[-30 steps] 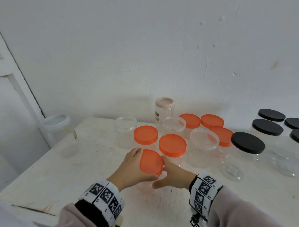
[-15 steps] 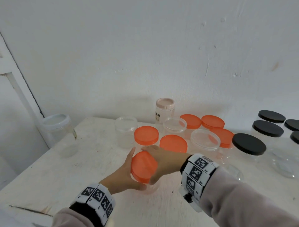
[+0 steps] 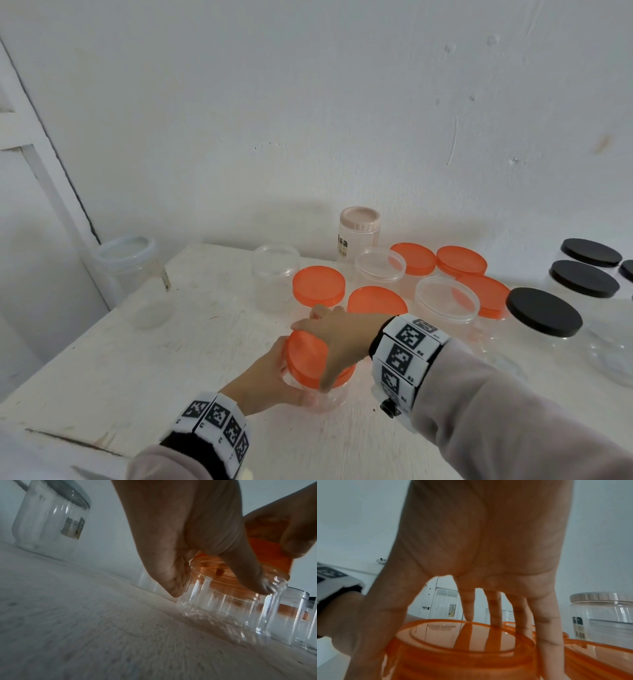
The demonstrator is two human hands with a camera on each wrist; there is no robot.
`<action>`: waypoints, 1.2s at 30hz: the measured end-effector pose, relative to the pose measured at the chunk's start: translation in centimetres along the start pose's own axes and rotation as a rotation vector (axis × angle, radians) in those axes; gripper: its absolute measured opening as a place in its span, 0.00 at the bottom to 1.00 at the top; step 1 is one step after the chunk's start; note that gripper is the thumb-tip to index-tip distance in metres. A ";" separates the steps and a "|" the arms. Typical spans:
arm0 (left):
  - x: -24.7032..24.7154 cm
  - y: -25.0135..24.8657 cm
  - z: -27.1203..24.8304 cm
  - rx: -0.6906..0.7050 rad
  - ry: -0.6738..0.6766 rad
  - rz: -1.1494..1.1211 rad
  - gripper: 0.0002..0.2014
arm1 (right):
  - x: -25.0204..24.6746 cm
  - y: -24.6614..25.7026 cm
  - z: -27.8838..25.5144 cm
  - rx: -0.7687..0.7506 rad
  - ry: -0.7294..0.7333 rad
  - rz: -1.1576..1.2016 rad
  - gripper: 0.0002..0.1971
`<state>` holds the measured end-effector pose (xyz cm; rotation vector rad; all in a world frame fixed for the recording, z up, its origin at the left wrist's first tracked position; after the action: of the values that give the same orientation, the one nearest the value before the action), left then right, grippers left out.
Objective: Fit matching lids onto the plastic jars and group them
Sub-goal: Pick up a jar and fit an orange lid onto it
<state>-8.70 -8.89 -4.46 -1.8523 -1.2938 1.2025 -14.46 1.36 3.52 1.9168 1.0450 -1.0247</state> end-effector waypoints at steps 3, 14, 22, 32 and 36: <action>0.2 0.1 0.1 -0.003 -0.014 0.000 0.54 | 0.2 -0.3 0.0 0.022 -0.016 0.002 0.53; 1.2 -0.4 -0.3 0.016 -0.093 -0.030 0.58 | 0.2 0.2 -0.2 0.069 -0.060 -0.006 0.49; 1.0 0.5 0.1 0.003 -0.128 -0.006 0.56 | 0.3 0.5 -0.3 0.122 -0.105 -0.022 0.47; 0.9 1.2 0.7 -0.025 -0.155 0.026 0.52 | 0.4 0.8 -0.6 0.191 -0.137 -0.014 0.47; 0.8 1.2 0.7 -0.017 -0.168 0.028 0.52 | 0.6 0.6 -0.2 0.184 -0.140 0.020 0.47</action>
<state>-8.71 -8.65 -6.01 -1.8186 -1.3757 1.3912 -13.70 1.46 3.21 1.9635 0.8772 -1.2615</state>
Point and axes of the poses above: each hand's wrist, its own z-axis towards the middle knuckle, its own x-axis out of the palm, y = z × x, the point moved 6 cm from there along z, towards the middle knuckle, and after that the axes turned 15 degrees about -x, right-handed, at the moved point
